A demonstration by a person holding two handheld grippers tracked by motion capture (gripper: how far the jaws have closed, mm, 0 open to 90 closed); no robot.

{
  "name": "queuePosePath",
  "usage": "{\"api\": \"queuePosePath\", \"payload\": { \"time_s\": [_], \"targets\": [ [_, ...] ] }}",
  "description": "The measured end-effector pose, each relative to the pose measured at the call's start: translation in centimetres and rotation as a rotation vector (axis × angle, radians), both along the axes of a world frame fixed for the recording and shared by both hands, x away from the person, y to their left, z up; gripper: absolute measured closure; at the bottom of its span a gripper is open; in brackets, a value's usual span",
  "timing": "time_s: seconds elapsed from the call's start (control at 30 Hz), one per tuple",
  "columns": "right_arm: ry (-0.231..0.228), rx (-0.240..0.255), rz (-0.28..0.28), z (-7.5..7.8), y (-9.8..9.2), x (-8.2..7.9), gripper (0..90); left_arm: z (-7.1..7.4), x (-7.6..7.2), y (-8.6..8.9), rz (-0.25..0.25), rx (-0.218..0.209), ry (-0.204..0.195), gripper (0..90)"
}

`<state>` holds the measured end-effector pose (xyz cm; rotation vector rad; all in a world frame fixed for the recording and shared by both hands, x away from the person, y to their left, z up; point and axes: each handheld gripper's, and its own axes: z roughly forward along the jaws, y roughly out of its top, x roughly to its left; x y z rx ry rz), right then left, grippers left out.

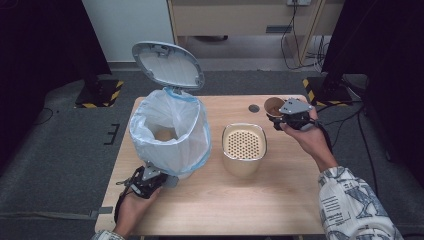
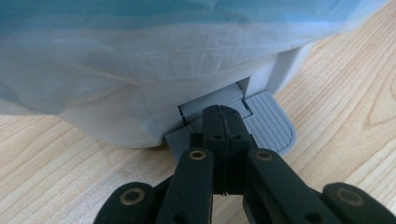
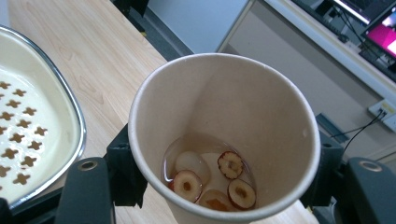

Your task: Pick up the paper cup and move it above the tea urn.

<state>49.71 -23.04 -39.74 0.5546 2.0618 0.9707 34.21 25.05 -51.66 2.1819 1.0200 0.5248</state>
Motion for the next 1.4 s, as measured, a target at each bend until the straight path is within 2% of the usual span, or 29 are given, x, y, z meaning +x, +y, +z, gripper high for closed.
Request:
{"api": "queuePosePath", "payload": {
  "time_s": [0.57, 1.4],
  "targets": [
    [-0.065, -0.065, 0.07, 0.4, 2.3, -1.3, 32.4, 0.0, 0.0, 0.0, 0.0, 0.001, 0.0, 90.0],
    [-0.151, -0.137, 0.136, 0.6, 4.1, -2.7, 31.7, 0.0, 0.0, 0.0, 0.0, 0.001, 0.0, 90.0]
  ]
}}
